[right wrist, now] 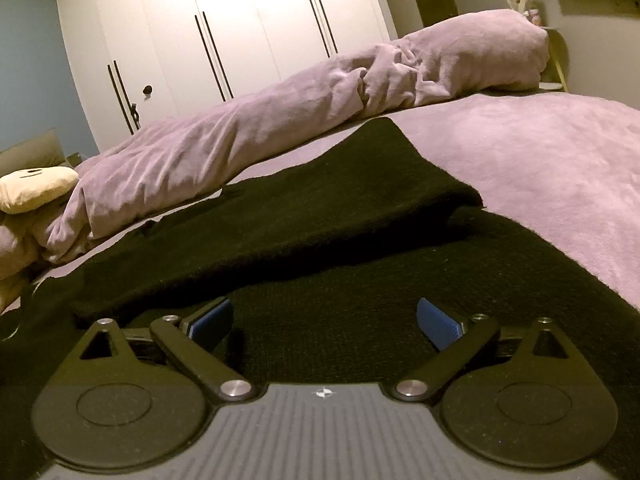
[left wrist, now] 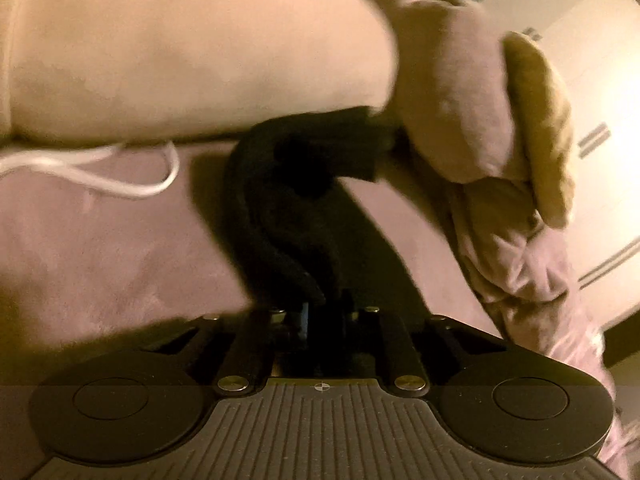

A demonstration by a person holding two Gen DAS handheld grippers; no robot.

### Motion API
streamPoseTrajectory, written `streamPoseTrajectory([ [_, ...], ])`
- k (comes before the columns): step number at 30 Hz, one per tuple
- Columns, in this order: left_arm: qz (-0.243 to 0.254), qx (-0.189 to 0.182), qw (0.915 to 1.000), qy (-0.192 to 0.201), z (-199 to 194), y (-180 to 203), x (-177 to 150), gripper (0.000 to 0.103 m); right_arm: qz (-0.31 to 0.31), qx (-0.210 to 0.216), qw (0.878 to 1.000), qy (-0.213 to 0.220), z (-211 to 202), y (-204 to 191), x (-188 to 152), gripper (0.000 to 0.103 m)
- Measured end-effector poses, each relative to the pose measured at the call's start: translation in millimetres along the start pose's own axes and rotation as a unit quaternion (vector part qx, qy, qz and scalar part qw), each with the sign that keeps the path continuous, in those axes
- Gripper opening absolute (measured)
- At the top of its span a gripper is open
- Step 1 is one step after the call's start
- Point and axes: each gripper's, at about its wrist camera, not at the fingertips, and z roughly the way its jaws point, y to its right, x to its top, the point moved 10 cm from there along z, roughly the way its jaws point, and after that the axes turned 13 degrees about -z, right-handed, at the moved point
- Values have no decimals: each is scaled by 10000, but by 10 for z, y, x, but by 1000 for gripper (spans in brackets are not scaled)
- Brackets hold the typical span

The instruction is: Fold small clothes

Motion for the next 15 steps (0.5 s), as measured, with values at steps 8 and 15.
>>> streamPoseTrajectory([
  [8, 2219, -770, 9717, 258, -677, 1499, -646, 13, 153, 132, 9997, 99, -9, 42, 2, 99],
  [15, 4316, -1706, 8851, -351, -1090, 2504, -2582, 14, 278, 234, 9992, 173, -16, 70, 3, 99],
])
